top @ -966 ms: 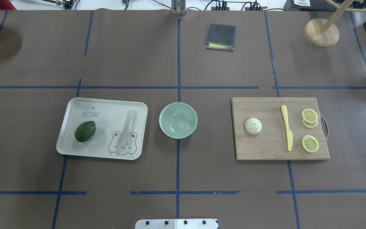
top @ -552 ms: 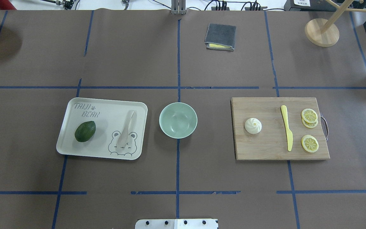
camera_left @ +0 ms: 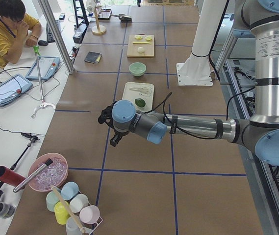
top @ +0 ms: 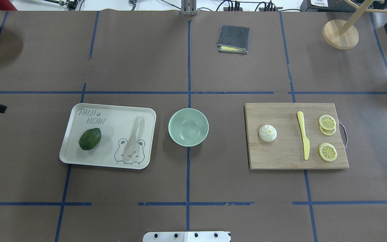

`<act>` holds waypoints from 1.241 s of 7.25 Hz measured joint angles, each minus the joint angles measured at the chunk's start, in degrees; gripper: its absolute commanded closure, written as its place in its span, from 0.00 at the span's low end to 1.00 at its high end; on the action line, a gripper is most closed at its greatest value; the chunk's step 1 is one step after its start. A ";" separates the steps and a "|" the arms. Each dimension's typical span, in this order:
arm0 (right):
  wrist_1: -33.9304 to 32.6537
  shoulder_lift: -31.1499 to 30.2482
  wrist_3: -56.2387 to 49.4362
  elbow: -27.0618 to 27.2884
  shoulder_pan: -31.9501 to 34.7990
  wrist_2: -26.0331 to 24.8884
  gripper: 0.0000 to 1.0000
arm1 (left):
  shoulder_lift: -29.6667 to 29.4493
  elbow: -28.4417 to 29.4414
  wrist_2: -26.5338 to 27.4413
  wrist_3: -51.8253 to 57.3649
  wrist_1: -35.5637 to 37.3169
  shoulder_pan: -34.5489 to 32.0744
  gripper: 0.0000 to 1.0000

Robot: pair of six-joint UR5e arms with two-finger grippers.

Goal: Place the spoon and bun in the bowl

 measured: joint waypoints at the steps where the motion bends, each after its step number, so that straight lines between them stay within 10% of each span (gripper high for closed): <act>1: 0.01 0.03 -0.02 -0.08 -0.01 -0.04 0.00 | -3.56 -0.10 3.47 -8.07 -2.27 5.91 0.00; 4: 0.01 0.07 -0.07 -0.27 -0.18 -0.13 0.00 | -14.80 1.18 16.96 -26.21 0.91 21.67 0.04; 9: 0.06 0.18 -0.05 -1.19 -1.25 -0.26 0.00 | -27.23 6.43 35.77 -25.01 20.10 31.94 0.08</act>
